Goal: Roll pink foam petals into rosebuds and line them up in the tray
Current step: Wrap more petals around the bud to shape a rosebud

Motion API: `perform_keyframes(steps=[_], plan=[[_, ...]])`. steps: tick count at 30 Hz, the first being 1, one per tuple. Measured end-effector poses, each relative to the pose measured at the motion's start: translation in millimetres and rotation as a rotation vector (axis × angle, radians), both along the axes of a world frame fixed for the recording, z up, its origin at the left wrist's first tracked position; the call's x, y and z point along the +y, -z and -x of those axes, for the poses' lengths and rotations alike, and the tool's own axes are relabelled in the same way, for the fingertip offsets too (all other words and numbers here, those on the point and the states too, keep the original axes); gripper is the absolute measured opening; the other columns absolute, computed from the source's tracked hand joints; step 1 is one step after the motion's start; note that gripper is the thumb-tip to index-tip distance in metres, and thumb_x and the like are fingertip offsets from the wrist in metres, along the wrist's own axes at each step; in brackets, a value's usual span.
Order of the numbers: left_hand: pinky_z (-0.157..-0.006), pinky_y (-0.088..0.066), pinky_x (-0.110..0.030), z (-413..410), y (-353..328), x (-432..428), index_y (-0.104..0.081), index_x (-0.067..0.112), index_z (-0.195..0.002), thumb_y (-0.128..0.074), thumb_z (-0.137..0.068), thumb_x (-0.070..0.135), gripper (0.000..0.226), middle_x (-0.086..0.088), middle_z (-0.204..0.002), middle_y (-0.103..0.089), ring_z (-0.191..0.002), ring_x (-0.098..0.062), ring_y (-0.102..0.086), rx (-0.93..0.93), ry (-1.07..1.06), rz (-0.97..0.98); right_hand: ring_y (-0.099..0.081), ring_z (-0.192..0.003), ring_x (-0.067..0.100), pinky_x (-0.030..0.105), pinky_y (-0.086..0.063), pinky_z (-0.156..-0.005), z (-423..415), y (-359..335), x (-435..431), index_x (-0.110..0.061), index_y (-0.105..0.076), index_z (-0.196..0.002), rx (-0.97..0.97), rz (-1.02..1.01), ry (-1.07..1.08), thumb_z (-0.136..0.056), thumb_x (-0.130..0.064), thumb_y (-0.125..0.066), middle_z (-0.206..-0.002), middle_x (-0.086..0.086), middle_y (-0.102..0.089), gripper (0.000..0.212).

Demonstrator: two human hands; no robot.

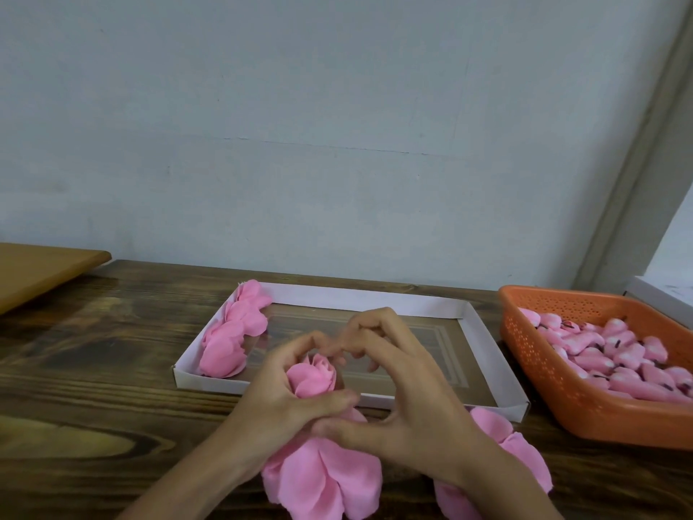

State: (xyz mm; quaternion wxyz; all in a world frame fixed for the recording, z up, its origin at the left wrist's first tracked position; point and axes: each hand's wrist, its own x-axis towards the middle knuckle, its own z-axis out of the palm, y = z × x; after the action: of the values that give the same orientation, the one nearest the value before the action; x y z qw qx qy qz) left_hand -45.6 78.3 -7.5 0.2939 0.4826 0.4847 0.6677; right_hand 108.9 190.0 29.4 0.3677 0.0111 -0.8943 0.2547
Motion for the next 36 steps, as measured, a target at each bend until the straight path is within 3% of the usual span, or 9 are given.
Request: perform_keyframes(steps=[6, 9, 14, 20, 23, 25, 28, 32, 36], plan=[[-0.066, -0.054, -0.038, -0.3, -4.7, 1.6, -0.064, 0.006, -0.079, -0.092, -0.072, 0.015, 0.030, -0.013, -0.072, -0.059, -0.069, -0.024, -0.059, 0.078, -0.077, -0.104, -0.061, -0.108, 0.012, 0.022, -0.050, -0.081, 4.2, 6.7, -9.7, -0.030, -0.075, -0.112, 0.056, -0.046, 0.079, -0.081, -0.044, -0.086, -0.114, -0.013, -0.057, 0.036], [-0.067, -0.054, -0.042, 1.7, -7.0, 0.6, -0.063, 0.010, -0.076, -0.091, -0.073, 0.015, 0.029, -0.023, -0.076, -0.060, -0.072, -0.029, -0.062, 0.136, -0.121, -0.113, -0.062, -0.105, 0.011, 0.026, -0.053, -0.079, 3.9, 6.4, -12.4, -0.027, -0.078, -0.111, 0.083, -0.037, 0.087, -0.081, -0.042, -0.087, -0.112, -0.010, -0.060, 0.035], [-0.065, -0.056, -0.028, 1.3, -8.0, 0.1, -0.065, 0.015, -0.079, -0.091, -0.072, 0.019, 0.028, -0.010, -0.076, -0.069, -0.071, -0.019, -0.072, 0.164, -0.144, -0.142, -0.062, -0.102, 0.008, 0.026, -0.054, -0.078, 3.2, 5.1, -14.8, -0.028, -0.078, -0.114, 0.067, -0.055, 0.122, -0.080, -0.044, -0.087, -0.112, -0.011, -0.061, 0.038], [-0.072, -0.058, -0.048, 3.7, -6.0, -0.2, -0.068, 0.016, -0.077, -0.090, -0.072, 0.022, 0.024, -0.014, -0.076, -0.072, -0.076, -0.035, -0.071, 0.224, -0.202, -0.133, -0.059, -0.103, 0.008, 0.024, -0.051, -0.079, 2.6, 5.8, -12.3, -0.033, -0.078, -0.110, 0.010, -0.085, 0.101, -0.083, -0.046, -0.084, -0.119, -0.014, -0.054, 0.030], [-0.062, -0.054, -0.043, 1.7, -5.8, 0.7, -0.067, 0.014, -0.072, -0.090, -0.072, 0.022, 0.024, -0.013, -0.068, -0.066, -0.064, -0.035, -0.063, 0.221, -0.186, -0.128, -0.059, -0.108, 0.012, 0.025, -0.050, -0.084, 2.7, 6.3, -10.4, -0.036, -0.076, -0.113, -0.016, -0.055, 0.084, -0.084, -0.046, -0.081, -0.123, -0.016, -0.051, 0.031], [-0.058, -0.050, -0.036, -0.4, -6.8, 0.4, -0.063, 0.019, -0.068, -0.089, -0.072, 0.023, 0.026, -0.007, -0.064, -0.062, -0.059, -0.026, -0.057, 0.163, -0.179, -0.119, -0.059, -0.109, 0.015, 0.023, -0.050, -0.084, 4.5, 6.7, -10.9, -0.035, -0.075, -0.115, 0.024, 0.032, 0.071, -0.085, -0.042, -0.082, -0.120, -0.014, -0.053, 0.032], [-0.054, -0.044, -0.032, -1.0, -10.7, -1.6, -0.055, 0.013, -0.072, -0.089, -0.070, 0.028, 0.038, -0.013, -0.062, -0.047, -0.054, -0.022, -0.045, -0.094, -0.174, -0.085, -0.062, -0.096, 0.020, 0.025, -0.053, -0.075, 9.5, 10.4, -16.5, -0.029, -0.070, -0.112, 0.132, 0.228, 0.068, -0.086, -0.031, -0.084, -0.108, -0.011, -0.061, 0.031], [-0.057, -0.049, -0.030, -2.4, -24.6, -1.9, -0.058, 0.014, -0.081, -0.086, -0.068, 0.027, 0.033, -0.006, -0.061, -0.049, -0.059, -0.019, -0.048, -0.341, -0.136, -0.138, -0.071, -0.093, 0.018, 0.021, -0.057, -0.073, 18.3, 20.3, -32.0, -0.031, -0.060, -0.109, 0.130, 0.490, 0.028, -0.086, -0.029, -0.083, -0.102, -0.013, -0.071, 0.033], [-0.054, -0.054, -0.029, -14.9, -32.3, 2.3, -0.059, 0.018, -0.085, -0.087, -0.067, 0.026, 0.034, -0.001, -0.060, -0.048, -0.057, -0.015, -0.050, -0.437, -0.119, -0.172, -0.074, -0.099, 0.019, 0.023, -0.059, -0.080, 26.2, 25.7, -42.4, -0.032, -0.063, -0.112, 0.101, 0.579, -0.052, -0.089, -0.023, -0.079, -0.106, -0.007, -0.076, 0.029]])
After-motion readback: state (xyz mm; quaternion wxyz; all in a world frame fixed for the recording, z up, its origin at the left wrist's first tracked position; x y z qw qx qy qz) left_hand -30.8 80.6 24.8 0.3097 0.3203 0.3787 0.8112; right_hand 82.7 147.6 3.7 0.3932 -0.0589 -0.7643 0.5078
